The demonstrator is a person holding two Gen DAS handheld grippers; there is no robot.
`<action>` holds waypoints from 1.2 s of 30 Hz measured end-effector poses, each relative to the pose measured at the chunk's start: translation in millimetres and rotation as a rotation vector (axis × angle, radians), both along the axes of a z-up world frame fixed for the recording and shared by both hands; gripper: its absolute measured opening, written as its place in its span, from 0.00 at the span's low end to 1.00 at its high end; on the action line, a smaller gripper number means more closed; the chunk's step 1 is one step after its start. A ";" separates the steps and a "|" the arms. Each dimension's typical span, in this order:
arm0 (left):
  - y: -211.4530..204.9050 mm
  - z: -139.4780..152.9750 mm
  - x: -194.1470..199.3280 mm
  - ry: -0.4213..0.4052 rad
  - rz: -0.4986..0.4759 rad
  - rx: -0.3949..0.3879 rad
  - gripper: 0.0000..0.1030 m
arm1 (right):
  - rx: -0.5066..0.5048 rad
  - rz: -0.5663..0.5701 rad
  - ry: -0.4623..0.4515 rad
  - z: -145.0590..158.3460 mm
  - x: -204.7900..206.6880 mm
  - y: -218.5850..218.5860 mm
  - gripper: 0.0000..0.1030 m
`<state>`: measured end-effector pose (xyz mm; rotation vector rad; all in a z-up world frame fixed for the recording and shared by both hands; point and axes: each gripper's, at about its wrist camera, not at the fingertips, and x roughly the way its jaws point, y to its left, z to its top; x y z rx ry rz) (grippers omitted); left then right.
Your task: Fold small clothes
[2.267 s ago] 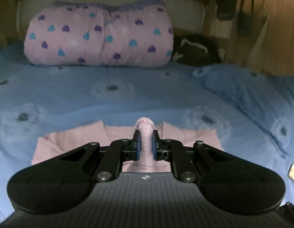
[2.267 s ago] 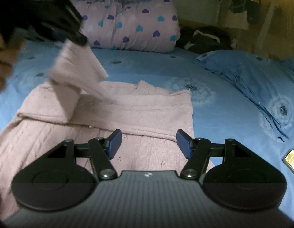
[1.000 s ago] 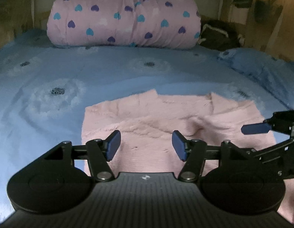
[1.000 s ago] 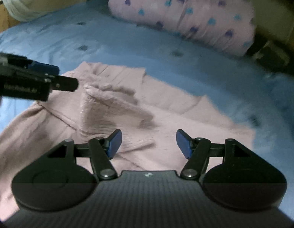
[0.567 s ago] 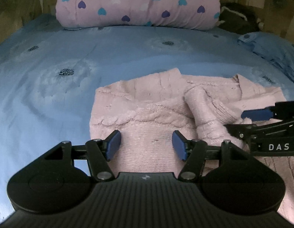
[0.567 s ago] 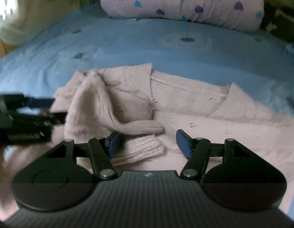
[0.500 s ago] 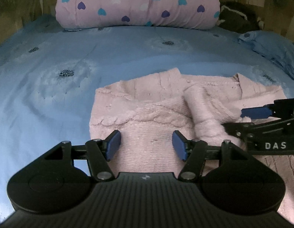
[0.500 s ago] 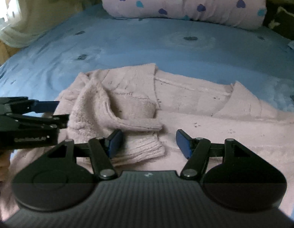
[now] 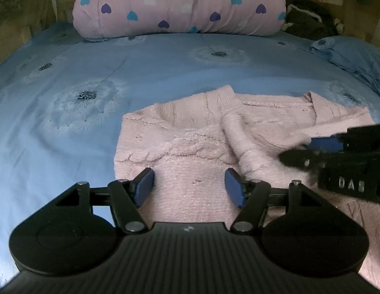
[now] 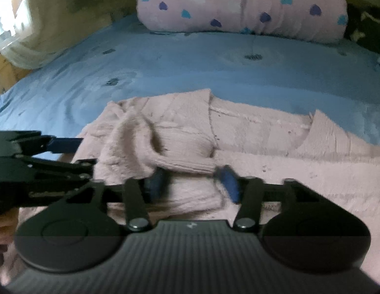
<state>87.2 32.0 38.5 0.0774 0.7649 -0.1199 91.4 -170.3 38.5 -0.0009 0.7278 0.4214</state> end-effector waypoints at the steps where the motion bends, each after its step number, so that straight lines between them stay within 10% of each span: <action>1: 0.3 0.0 -0.8 -0.003 0.000 0.001 0.68 | -0.010 0.004 -0.003 2.8 0.0 2.3 0.29; 6: 6.0 3.1 -2.8 -0.008 0.001 -0.026 0.68 | 0.006 -0.044 -0.011 15.4 -0.1 3.7 0.14; 36: 2.2 2.1 -2.9 -0.032 0.007 -0.007 0.68 | -0.026 -0.452 -0.020 49.4 -33.6 -158.0 0.12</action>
